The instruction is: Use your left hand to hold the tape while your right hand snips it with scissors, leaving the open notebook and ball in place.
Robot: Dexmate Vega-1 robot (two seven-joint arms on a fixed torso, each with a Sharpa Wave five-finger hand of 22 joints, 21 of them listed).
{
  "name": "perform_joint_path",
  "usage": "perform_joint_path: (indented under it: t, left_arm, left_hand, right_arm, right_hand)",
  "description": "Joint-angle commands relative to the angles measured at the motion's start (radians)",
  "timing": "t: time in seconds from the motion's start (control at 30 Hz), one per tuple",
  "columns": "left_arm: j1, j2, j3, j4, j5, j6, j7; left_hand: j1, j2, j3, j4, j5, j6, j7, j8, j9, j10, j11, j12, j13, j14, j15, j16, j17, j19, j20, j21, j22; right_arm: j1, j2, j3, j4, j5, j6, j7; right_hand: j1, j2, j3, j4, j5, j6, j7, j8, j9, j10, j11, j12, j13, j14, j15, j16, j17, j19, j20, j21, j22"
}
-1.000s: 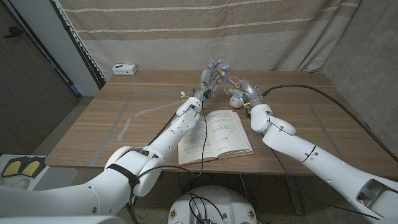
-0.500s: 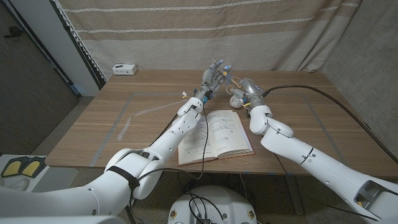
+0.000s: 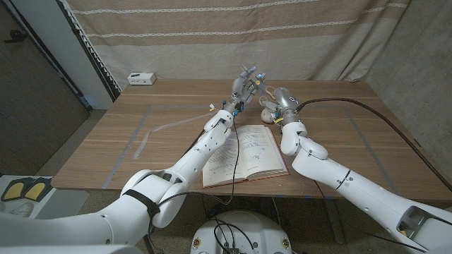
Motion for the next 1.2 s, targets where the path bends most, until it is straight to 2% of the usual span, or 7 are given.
perform_joint_path:
  t: [0.03,0.43,0.7,0.97,1.03,1.13,1.2]
  left_arm:
    - [0.032,0.010,0.004,-0.069,-0.020,0.046,0.038]
    - [0.060,0.025,0.005,-0.139,-0.059,0.092,0.054]
    - [0.065,0.030,-0.001,-0.157,-0.093,0.125,0.052]
    - [0.070,0.032,-0.004,-0.168,-0.105,0.123,0.050]
    - [0.072,0.034,-0.003,-0.173,-0.100,0.114,0.052]
    - [0.073,0.038,-0.001,-0.175,-0.100,0.109,0.046]
    - [0.080,0.041,0.000,-0.186,-0.101,0.113,0.051]
  left_hand:
    - [0.023,0.029,-0.002,0.000,0.004,0.007,0.003,0.006,0.000,0.205,-0.180,0.004,0.001,-0.004,-0.154,0.003,0.002,-0.008,-0.135,-0.003,0.005]
    - [0.025,0.029,-0.002,-0.002,0.001,0.009,0.003,0.010,-0.011,0.212,-0.180,0.010,0.001,-0.004,-0.154,0.003,0.002,-0.009,-0.135,-0.004,0.005]
    - [0.026,0.031,-0.002,-0.003,-0.001,0.010,0.003,0.015,-0.014,0.212,-0.180,0.010,-0.003,-0.003,-0.154,0.003,0.002,-0.009,-0.136,-0.004,0.006]
    - [0.027,0.031,-0.002,-0.004,-0.004,0.010,0.003,0.021,-0.015,0.212,-0.180,0.009,-0.006,-0.003,-0.155,0.003,0.002,-0.010,-0.136,-0.003,0.006]
    - [0.027,0.031,-0.002,-0.004,-0.004,0.011,0.004,0.020,-0.020,0.212,-0.180,0.010,-0.007,-0.003,-0.155,0.003,0.002,-0.010,-0.136,-0.003,0.006]
    - [0.028,0.031,-0.001,-0.005,-0.006,0.012,0.004,0.019,-0.028,0.214,-0.180,0.011,-0.008,-0.003,-0.154,0.002,0.002,-0.010,-0.136,-0.003,0.006]
    - [0.028,0.031,-0.001,-0.005,-0.006,0.011,0.003,0.022,-0.027,0.215,-0.180,0.012,-0.009,-0.004,-0.155,0.002,0.002,-0.010,-0.136,-0.003,0.006]
  right_arm:
    - [0.007,0.017,-0.022,0.032,-0.078,-0.004,-0.031]
    - [0.012,0.032,-0.030,0.062,-0.130,-0.018,-0.048]
    - [0.005,0.036,-0.038,0.074,-0.163,0.002,-0.068]
    - [-0.001,0.036,-0.031,0.074,-0.165,0.003,-0.051]
    - [-0.005,0.038,-0.024,0.074,-0.161,0.004,-0.051]
    - [-0.011,0.041,-0.011,0.074,-0.154,0.004,-0.059]
    - [-0.011,0.038,-0.008,0.073,-0.156,0.000,-0.058]
  right_hand:
    - [0.023,-0.001,-0.002,0.003,0.014,0.036,0.014,0.013,0.005,0.031,-0.008,0.010,0.004,0.038,-0.011,0.010,0.002,0.022,-0.001,0.004,0.003]
    - [0.052,-0.007,-0.003,0.001,0.022,0.085,0.002,0.021,0.005,0.072,-0.026,0.019,0.004,0.067,-0.029,0.009,0.002,0.035,-0.005,0.002,0.003]
    - [0.127,-0.011,-0.004,0.000,0.038,0.208,-0.037,0.045,0.009,0.165,-0.049,0.036,0.002,0.142,-0.077,0.013,0.002,0.074,-0.038,0.005,0.005]
    - [0.145,0.001,-0.003,0.005,0.041,0.245,-0.059,0.053,0.011,0.173,-0.061,0.033,0.002,0.151,-0.081,0.011,0.004,0.082,-0.031,0.006,0.006]
    - [0.152,0.013,-0.002,0.010,0.041,0.261,-0.087,0.058,0.017,0.174,-0.062,0.031,0.002,0.154,-0.081,0.009,0.005,0.083,-0.031,0.005,0.006]
    - [0.164,0.029,-0.011,0.017,0.036,0.292,-0.136,0.072,0.036,0.175,-0.105,0.021,0.002,0.175,-0.134,0.009,0.004,0.101,-0.064,0.008,0.008]
    - [0.166,0.039,-0.015,0.022,0.034,0.319,-0.149,0.086,0.047,0.192,-0.116,0.025,0.003,0.194,-0.133,0.012,0.005,0.110,-0.071,0.010,0.009]
